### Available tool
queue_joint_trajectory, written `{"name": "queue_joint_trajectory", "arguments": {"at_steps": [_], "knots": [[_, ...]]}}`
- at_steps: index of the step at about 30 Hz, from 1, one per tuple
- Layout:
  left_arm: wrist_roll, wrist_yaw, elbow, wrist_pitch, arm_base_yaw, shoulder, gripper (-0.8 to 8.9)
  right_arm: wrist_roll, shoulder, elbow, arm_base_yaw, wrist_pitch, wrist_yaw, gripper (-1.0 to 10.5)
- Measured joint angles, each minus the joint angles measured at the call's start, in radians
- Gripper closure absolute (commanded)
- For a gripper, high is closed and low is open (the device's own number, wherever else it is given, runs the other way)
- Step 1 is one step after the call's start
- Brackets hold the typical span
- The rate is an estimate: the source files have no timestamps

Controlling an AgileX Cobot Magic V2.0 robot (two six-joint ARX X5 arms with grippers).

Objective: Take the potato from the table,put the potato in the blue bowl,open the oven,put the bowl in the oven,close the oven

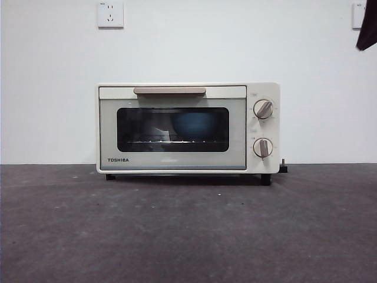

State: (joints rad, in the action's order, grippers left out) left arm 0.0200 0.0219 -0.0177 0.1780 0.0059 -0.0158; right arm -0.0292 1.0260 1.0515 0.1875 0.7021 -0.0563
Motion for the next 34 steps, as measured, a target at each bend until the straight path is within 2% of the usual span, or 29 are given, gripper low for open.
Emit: {"name": "queue_joint_trajectory", "arguments": {"at_steps": [4, 7, 10, 16, 22, 30, 34], "knots": [[0.000, 0.000, 0.000, 0.000, 0.000, 0.000, 8.18, 0.000, -0.172, -0.105, -0.001, -0.085, 0.022, 9.5], [0.000, 0.000, 0.000, 0.000, 0.000, 0.000, 8.18, 0.004, -0.360, -0.281, -0.001, -0.236, 0.060, 9.5], [0.000, 0.000, 0.000, 0.000, 0.000, 0.000, 8.18, 0.043, -0.566, -0.506, -0.008, -0.442, 0.106, 9.5], [0.000, 0.000, 0.000, 0.000, 0.000, 0.000, 8.18, 0.067, -0.768, -0.755, -0.037, -0.641, 0.117, 9.5], [0.000, 0.000, 0.000, 0.000, 0.000, 0.000, 8.18, 0.071, -0.896, -0.916, -0.096, -0.674, 0.117, 9.5], [0.000, 0.000, 0.000, 0.000, 0.000, 0.000, 8.18, 0.071, -0.975, -1.010, -0.128, -0.711, 0.116, 9.5], [0.000, 0.000, 0.000, 0.000, 0.000, 0.000, 8.18, 0.070, -1.000, -1.032, -0.131, -0.661, 0.113, 9.5]]}}
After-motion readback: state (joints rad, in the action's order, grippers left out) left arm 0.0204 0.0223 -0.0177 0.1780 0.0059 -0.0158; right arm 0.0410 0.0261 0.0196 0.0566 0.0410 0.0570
